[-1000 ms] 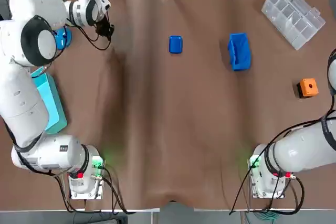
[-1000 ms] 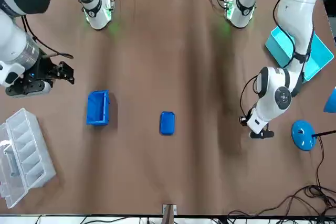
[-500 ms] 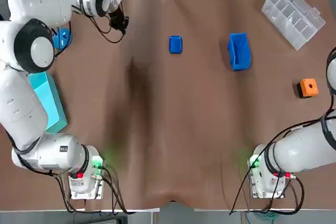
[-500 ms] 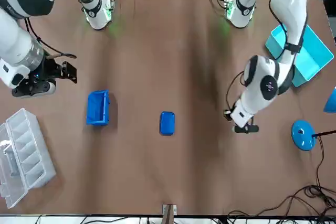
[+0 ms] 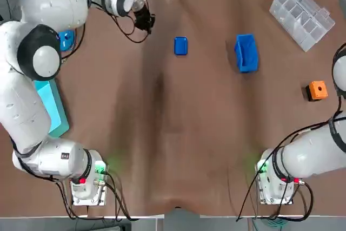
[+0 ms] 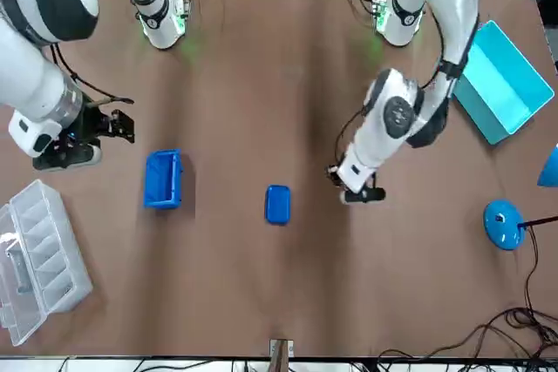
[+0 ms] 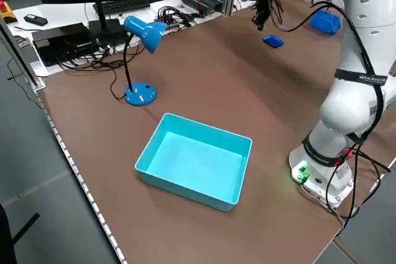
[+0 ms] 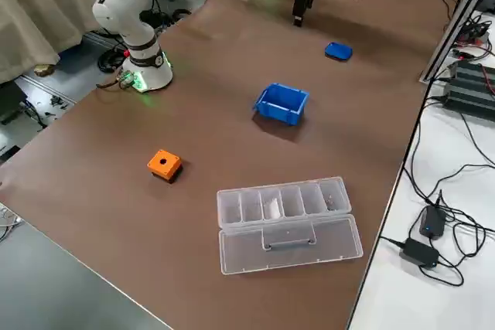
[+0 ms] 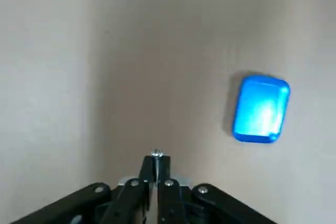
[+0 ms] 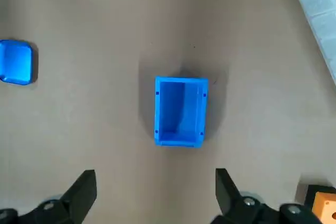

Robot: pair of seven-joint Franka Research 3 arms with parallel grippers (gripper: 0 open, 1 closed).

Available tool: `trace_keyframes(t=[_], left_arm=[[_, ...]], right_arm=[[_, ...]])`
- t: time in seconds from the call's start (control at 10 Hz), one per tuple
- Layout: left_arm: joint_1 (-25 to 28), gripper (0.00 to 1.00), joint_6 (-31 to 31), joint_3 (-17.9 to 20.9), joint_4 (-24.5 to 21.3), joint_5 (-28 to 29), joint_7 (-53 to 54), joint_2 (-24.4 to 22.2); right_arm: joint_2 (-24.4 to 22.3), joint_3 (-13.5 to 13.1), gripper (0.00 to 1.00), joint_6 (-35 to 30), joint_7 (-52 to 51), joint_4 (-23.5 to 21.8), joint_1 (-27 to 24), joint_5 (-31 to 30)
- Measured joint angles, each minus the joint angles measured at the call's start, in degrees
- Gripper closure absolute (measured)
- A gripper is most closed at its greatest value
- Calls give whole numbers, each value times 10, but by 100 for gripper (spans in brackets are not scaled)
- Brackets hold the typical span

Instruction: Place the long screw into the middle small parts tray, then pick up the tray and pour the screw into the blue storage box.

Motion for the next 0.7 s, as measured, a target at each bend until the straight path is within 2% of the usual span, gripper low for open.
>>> trace_keyframes(t=[0.3,0.5,0.7], left_arm=[[-48,93,0,-1,61,-1,-24,62],[-73,93,2,-1,120,-2,-41,131],[-87,93,14,-1,175,-2,-42,193]], right_arm=[[22,2,0,45,0,-6,24,7],[41,3,0,89,0,-12,45,15],[71,2,0,127,0,-16,53,62]])
